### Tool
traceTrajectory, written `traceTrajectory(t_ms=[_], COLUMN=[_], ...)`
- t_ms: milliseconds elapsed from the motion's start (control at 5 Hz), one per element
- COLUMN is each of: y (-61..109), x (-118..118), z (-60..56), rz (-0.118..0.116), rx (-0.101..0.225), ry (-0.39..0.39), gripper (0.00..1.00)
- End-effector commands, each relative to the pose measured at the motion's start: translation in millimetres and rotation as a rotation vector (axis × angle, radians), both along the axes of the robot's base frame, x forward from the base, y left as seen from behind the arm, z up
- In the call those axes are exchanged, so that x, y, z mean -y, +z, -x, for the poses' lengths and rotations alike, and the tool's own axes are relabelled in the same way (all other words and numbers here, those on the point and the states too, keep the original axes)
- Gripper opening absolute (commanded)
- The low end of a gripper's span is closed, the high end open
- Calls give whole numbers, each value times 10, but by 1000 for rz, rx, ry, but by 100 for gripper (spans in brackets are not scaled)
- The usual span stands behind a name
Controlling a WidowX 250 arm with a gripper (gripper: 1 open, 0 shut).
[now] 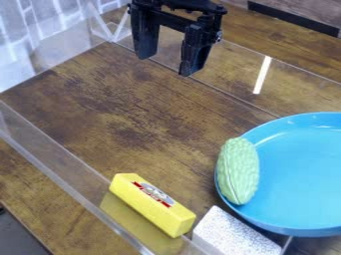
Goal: Put the white object in the blue tray
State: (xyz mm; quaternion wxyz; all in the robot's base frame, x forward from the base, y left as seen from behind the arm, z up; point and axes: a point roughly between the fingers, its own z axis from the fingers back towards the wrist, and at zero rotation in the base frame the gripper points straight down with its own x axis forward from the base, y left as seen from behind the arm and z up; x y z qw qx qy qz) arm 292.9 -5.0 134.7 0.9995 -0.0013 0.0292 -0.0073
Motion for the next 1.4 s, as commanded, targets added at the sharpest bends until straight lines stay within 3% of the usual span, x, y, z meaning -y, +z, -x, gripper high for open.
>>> traceTrajectory(t_ms=[0, 400, 600, 1000, 1200], y=[-102, -218, -246, -253, -350], x=[41, 34, 62, 0, 71], z=[-7, -14, -87, -217, -319], rz=[2, 4, 7, 8, 9], rx=[-8, -17, -25, -16, -19], ry=[0, -85, -80, -138, -130], gripper=[100, 100, 100, 100, 100])
